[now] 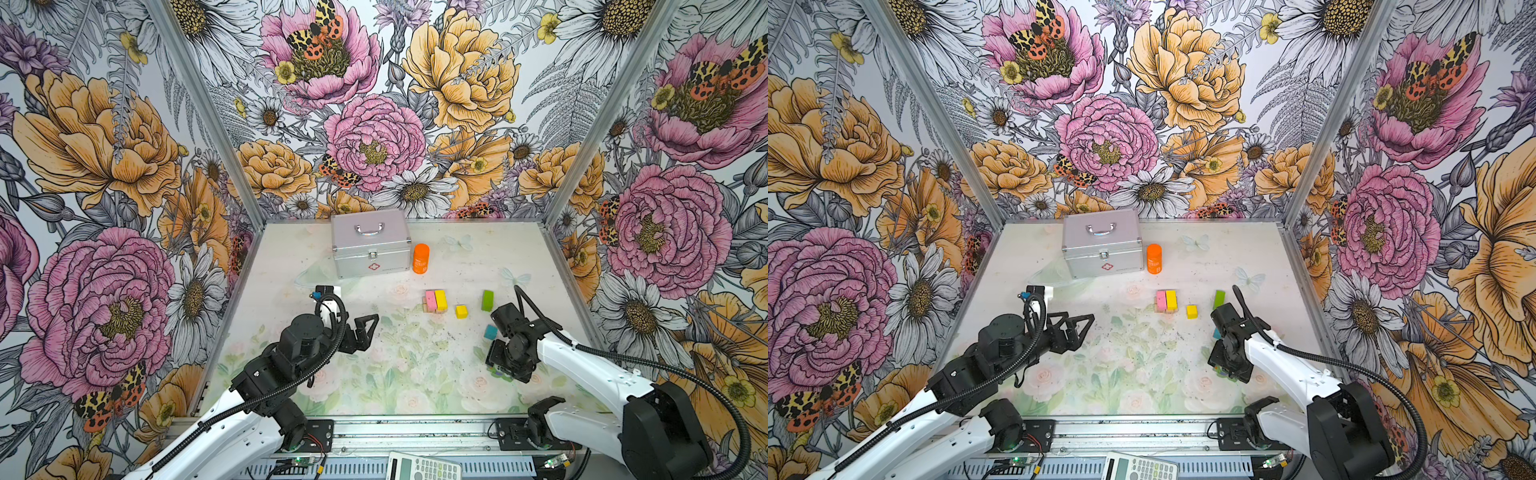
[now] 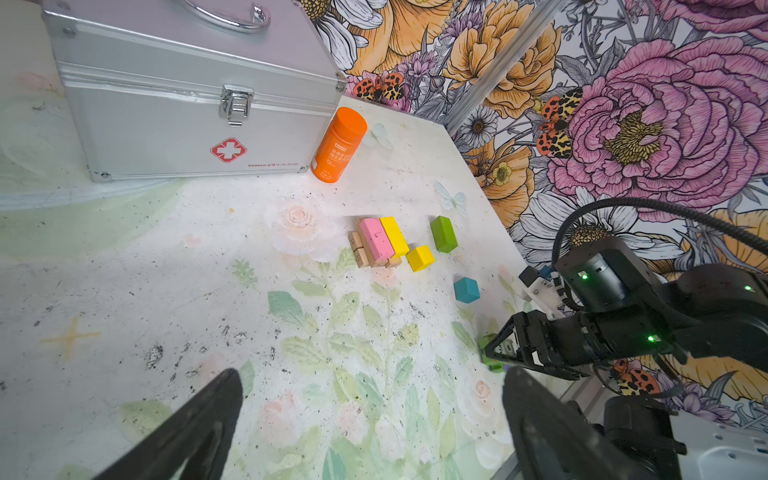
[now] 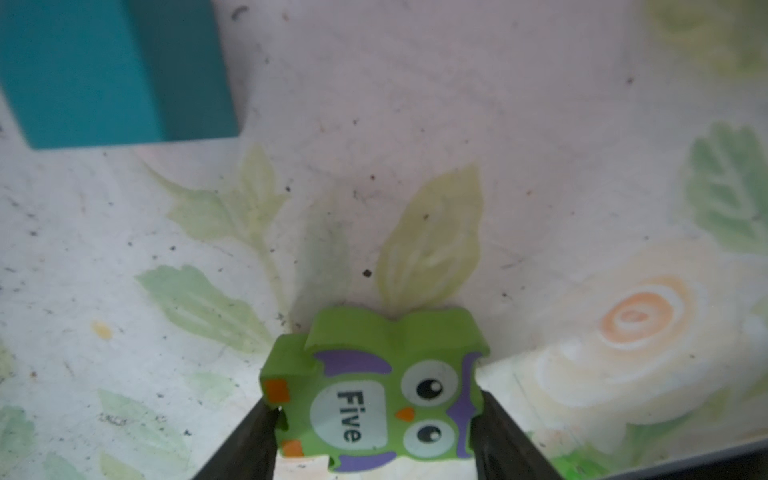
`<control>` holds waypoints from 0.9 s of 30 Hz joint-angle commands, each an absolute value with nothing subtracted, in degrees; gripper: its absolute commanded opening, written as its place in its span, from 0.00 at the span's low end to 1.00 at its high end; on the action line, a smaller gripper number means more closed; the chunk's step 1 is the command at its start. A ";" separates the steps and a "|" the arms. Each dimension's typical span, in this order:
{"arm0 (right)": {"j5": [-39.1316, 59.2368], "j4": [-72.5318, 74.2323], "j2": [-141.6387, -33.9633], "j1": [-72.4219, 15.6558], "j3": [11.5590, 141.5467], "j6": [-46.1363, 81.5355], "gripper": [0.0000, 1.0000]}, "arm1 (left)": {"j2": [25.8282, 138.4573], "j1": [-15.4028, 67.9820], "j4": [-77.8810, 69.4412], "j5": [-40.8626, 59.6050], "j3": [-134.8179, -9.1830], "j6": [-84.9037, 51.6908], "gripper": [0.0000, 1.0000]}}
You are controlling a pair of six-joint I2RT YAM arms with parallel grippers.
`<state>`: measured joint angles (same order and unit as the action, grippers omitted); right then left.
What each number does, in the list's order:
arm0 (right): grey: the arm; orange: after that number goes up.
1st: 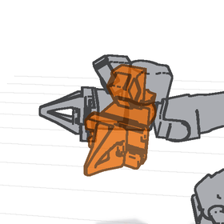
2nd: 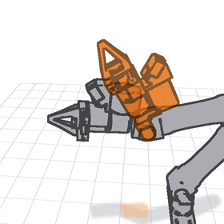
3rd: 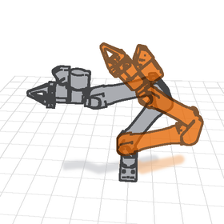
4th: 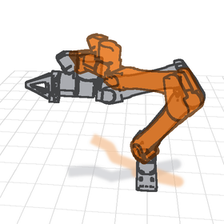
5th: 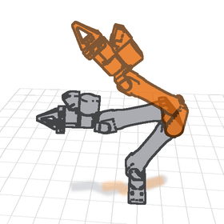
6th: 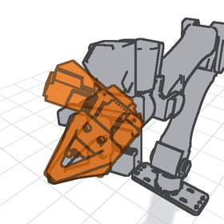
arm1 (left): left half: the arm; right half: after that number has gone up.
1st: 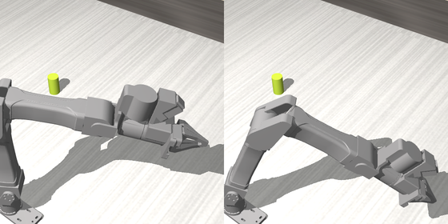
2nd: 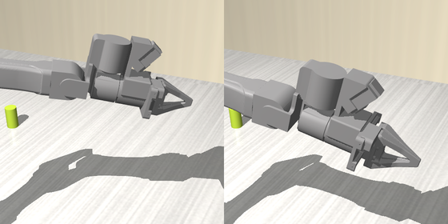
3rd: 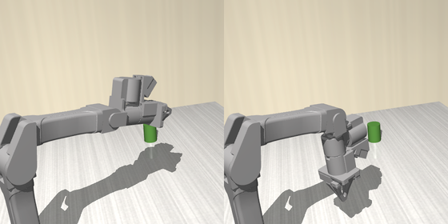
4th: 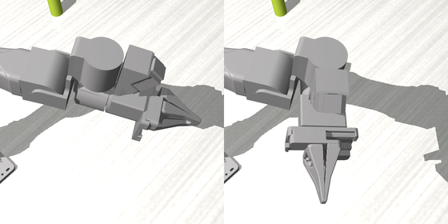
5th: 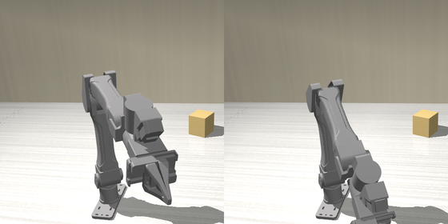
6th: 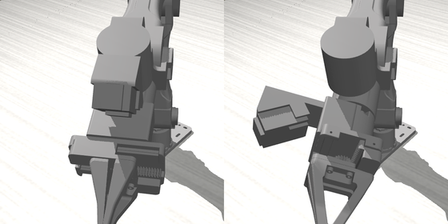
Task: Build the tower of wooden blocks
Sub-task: 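Lower the open right gripper around the green owl block, then close the right gripper on the green owl block and lift it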
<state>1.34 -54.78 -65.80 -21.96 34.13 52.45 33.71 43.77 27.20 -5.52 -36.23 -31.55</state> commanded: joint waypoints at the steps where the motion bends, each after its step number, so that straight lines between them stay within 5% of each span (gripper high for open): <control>1: 0.06 -52.66 -67.64 -24.92 36.53 52.71 0.49 | 34.06 44.55 27.33 -6.81 -38.41 -32.07 0.99; 27: -2.75 -45.29 -90.86 -37.77 50.96 50.43 0.54 | 35.95 44.91 28.50 -10.19 -37.62 -34.28 0.99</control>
